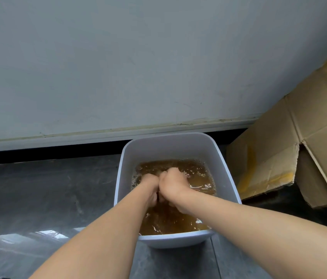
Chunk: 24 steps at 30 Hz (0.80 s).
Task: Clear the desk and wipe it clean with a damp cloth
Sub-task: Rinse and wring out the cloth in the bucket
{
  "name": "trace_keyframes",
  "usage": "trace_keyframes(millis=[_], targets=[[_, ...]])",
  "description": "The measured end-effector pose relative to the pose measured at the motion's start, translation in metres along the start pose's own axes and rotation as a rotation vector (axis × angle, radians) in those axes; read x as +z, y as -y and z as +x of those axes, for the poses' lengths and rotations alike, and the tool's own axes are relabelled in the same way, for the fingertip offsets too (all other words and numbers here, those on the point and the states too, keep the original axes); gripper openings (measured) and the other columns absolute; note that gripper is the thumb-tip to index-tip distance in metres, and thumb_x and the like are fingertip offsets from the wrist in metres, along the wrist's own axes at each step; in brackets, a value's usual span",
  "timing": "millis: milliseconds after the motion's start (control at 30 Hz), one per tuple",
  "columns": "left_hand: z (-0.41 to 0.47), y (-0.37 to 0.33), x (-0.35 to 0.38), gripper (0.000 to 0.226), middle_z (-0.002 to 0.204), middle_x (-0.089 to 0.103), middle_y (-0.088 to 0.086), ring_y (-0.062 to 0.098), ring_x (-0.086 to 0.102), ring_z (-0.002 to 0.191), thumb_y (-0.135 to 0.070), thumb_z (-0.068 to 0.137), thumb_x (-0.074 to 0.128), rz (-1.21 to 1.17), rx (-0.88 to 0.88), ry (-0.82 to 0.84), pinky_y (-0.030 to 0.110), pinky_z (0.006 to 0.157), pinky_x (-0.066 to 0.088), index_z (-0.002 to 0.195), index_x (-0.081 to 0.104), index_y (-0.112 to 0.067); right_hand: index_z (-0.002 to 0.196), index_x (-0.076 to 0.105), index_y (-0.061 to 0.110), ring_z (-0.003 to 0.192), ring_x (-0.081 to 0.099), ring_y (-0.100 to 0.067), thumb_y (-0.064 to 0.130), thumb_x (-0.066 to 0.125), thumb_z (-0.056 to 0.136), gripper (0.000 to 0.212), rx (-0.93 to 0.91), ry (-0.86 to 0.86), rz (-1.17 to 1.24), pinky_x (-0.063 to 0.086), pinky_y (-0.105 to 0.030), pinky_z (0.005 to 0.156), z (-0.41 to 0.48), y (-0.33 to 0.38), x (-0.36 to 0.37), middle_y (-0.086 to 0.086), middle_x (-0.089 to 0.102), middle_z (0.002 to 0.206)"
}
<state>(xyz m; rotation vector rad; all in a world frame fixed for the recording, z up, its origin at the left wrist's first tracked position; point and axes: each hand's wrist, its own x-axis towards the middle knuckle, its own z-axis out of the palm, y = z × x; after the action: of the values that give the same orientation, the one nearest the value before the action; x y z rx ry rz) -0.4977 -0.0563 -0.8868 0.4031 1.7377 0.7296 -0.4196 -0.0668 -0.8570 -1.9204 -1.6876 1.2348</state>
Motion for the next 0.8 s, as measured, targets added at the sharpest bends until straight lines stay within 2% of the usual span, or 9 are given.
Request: trace_keyframes(millis=[100,233,300,433,533,567,633,733,800], targets=[[-0.005,-0.004,-0.002,0.025,0.059,0.052,0.007,0.019,0.050,0.050,-0.023,0.101,0.047,-0.195,-0.056,0.069,0.027,0.048,0.037,0.082,0.055,-0.009,0.118,0.059,0.005,0.114,0.059,-0.037,0.026,0.035,0.106,0.034,-0.066,-0.065,-0.047,0.047,-0.037,0.093,-0.005,0.004,0.000,-0.018,0.062,0.124],[-0.016,-0.010,0.002,0.037,0.040,0.041,0.005,0.013,0.037,0.028,-0.007,0.102,0.037,-0.022,0.055,0.222,0.016,0.031,0.024,0.067,0.047,-0.006,0.114,0.057,0.002,0.111,0.060,-0.042,0.022,0.035,0.106,0.031,-0.119,-0.159,-0.111,0.044,-0.039,0.088,0.011,-0.005,-0.014,-0.025,0.063,0.121],[-0.023,-0.012,0.002,0.037,0.045,0.040,0.004,0.009,0.033,0.032,0.000,0.100,0.029,0.017,0.051,0.301,0.010,0.031,0.015,0.068,0.045,-0.010,0.114,0.059,0.000,0.113,0.060,-0.042,0.016,0.040,0.105,0.026,-0.085,-0.166,-0.162,0.045,-0.038,0.088,0.021,-0.013,-0.024,-0.026,0.063,0.122],[-0.023,-0.018,-0.010,0.023,0.065,0.052,0.007,0.012,0.042,0.049,-0.004,0.103,0.029,0.262,0.103,0.168,0.015,0.038,0.029,0.108,0.048,-0.016,0.129,0.054,0.002,0.117,0.059,-0.039,0.006,0.050,0.099,0.030,-0.056,-0.004,-0.433,0.047,-0.039,0.095,0.032,-0.026,-0.039,-0.022,0.053,0.135],[-0.026,-0.026,-0.018,0.041,0.118,0.061,0.016,0.028,0.063,0.097,-0.013,0.101,0.042,0.608,0.187,0.107,0.036,0.069,0.057,0.141,0.038,-0.020,0.150,0.027,0.003,0.132,0.042,-0.050,0.008,0.053,0.097,0.059,-0.071,0.151,-0.718,0.037,-0.048,0.110,0.035,-0.022,-0.047,-0.026,0.014,0.154],[-0.028,-0.028,-0.017,0.047,0.130,0.057,0.016,0.030,0.059,0.113,-0.015,0.098,0.049,0.743,0.230,0.107,0.038,0.081,0.055,0.144,0.037,-0.014,0.156,0.014,0.006,0.141,0.027,-0.054,0.011,0.055,0.096,0.073,-0.103,0.194,-0.808,0.029,-0.052,0.116,0.035,-0.021,-0.049,-0.026,0.002,0.158],[-0.030,-0.031,-0.010,0.055,0.129,0.060,0.015,0.029,0.058,0.120,-0.022,0.089,0.064,0.965,0.300,0.159,0.035,0.092,0.050,0.138,0.043,-0.007,0.160,-0.007,0.018,0.150,0.002,-0.048,0.019,0.064,0.093,0.097,-0.214,0.291,-0.952,0.018,-0.057,0.121,0.033,-0.022,-0.053,-0.016,-0.011,0.164],[-0.019,-0.019,0.004,0.093,0.157,0.029,0.013,0.034,0.034,0.142,-0.038,0.082,0.073,1.360,0.340,0.138,0.045,0.113,0.037,0.154,0.020,-0.013,0.160,-0.010,0.023,0.152,0.005,-0.039,0.021,0.068,0.091,0.104,-0.357,0.371,-1.167,0.019,-0.056,0.120,0.028,-0.031,-0.051,-0.009,0.000,0.167],[-0.008,-0.007,0.011,0.091,0.159,0.024,0.013,0.034,0.030,0.145,-0.029,0.086,0.069,1.469,0.389,0.079,0.048,0.116,0.033,0.156,0.014,-0.010,0.160,-0.005,0.016,0.150,0.015,-0.040,0.013,0.063,0.093,0.096,-0.364,0.339,-1.208,0.024,-0.056,0.118,0.028,-0.037,-0.044,-0.013,0.012,0.164]])
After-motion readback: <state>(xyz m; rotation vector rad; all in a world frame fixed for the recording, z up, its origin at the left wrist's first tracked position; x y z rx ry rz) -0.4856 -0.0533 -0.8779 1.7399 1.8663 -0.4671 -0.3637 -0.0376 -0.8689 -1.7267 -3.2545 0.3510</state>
